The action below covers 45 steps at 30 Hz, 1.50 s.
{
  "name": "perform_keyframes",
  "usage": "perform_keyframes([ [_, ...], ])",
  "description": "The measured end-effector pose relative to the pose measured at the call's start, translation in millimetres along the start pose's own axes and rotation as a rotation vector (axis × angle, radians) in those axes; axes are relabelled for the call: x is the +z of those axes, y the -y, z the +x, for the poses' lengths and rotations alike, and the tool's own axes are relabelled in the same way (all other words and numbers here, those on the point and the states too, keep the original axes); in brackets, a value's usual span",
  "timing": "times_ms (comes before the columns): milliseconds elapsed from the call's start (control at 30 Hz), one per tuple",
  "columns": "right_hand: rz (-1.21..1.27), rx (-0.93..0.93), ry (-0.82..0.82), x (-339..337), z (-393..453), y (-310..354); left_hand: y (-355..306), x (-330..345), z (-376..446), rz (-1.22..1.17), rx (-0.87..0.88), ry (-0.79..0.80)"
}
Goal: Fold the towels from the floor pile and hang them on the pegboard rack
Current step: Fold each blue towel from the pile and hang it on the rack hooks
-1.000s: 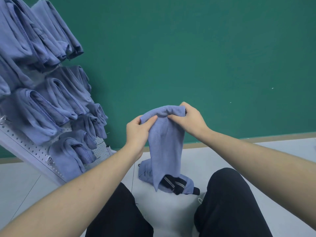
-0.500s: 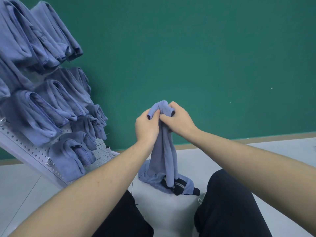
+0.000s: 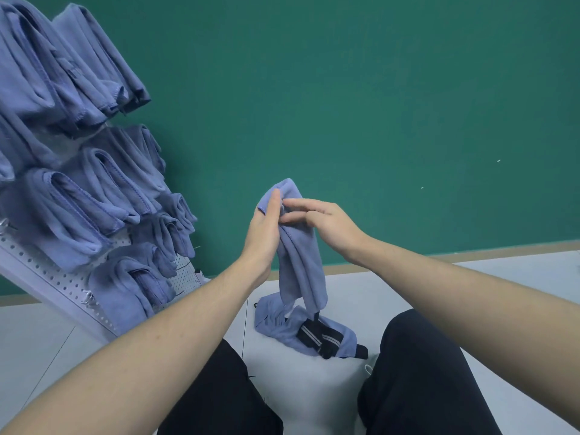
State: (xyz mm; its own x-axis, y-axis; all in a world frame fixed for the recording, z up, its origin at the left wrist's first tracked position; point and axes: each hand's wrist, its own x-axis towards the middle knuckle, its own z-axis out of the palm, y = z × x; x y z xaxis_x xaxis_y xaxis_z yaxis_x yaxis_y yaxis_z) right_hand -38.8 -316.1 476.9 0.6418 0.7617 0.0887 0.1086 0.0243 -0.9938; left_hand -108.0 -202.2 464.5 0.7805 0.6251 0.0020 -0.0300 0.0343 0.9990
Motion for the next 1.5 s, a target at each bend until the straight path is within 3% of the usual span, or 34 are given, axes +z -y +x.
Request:
perform_keyframes([
  [167, -0.044, -0.072, -0.013, -1, 4, -8, 7, -2, 1, 0.029, 0.091, 0.061],
  [333, -0.090, -0.214, -0.291, -8, 0, -30, 1, -2, 2, 0.016, -0.013, -0.014],
  [533, -0.239, 0.067, -0.085, -13, -4, -55, -7, -4, 6, -0.032, -0.042, -0.027],
  [933, -0.395, 0.216, 0.064, -14, 10, -74, 28, -32, 23, -0.410, -0.266, -0.269],
  [1067, -0.514, 0.259, 0.101, -13, 16, -83, 54, -50, 31, -0.497, -0.320, -0.283],
  [1267, -0.497, 0.234, 0.122, -16, 38, -99, 95, -78, 40, -0.539, -0.439, -0.278],
  [1367, -0.481, 0.247, 0.147, -16, 49, -108, 114, -91, 47, -0.452, -0.528, -0.273],
  [1500, -0.532, 0.264, 0.224, -14, 69, -118, 138, -103, 55, -0.034, -0.484, -0.282],
])
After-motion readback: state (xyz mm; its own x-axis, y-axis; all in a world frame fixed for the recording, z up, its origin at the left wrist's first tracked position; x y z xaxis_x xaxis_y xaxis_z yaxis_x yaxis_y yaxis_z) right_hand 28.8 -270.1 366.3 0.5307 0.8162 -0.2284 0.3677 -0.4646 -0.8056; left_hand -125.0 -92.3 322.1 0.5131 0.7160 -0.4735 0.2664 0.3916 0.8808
